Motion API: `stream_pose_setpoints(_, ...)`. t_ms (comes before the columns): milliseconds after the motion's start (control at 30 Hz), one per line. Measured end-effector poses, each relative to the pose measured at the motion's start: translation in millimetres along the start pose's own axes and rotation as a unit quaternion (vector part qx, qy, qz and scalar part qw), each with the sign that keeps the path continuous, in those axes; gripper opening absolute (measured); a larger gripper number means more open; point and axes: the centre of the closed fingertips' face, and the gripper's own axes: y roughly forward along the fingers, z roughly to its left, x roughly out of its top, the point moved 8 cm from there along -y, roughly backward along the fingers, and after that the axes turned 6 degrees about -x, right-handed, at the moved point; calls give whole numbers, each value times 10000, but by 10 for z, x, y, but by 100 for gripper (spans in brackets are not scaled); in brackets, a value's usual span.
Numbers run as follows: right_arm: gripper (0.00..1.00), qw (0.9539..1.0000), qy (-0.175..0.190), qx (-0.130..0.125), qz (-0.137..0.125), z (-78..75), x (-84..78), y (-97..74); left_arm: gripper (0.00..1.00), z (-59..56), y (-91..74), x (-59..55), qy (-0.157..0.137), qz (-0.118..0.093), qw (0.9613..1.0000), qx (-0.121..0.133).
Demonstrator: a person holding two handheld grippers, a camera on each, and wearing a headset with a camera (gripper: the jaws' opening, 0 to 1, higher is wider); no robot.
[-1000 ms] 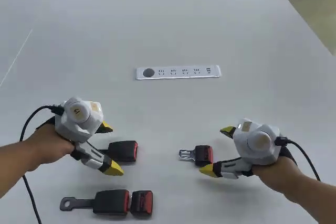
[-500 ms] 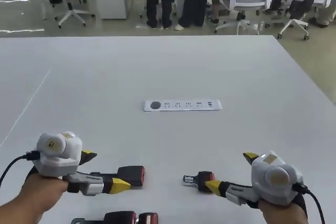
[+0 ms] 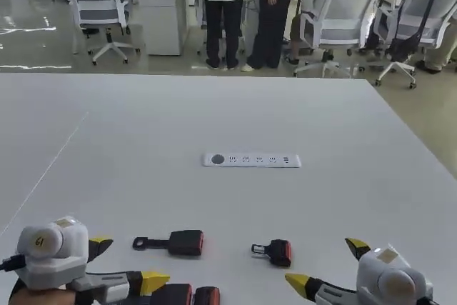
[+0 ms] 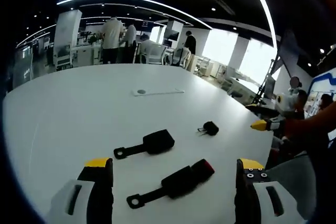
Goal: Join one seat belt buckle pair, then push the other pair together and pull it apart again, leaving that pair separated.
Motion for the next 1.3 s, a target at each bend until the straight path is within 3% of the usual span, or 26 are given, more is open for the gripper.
stream_pose_setpoints(200,91,9999,33,-59,-114,31,-67,-219,100,-203,-232,-187,-23,-57,10000,50)
stream_pose_setpoints(500,92,9998,169,-118,17,65,-268,-415,100,-285,-434,-459,-276,7,9995,175)
stream_pose_setpoints(867,92,9995,228,-141,168,93,-385,-519,100,-281,-463,-491,-338,53,9992,226)
stream_pose_setpoints(1300,93,9996,225,-128,120,102,-372,-508,100,-305,-473,-431,-273,-109,9994,169)
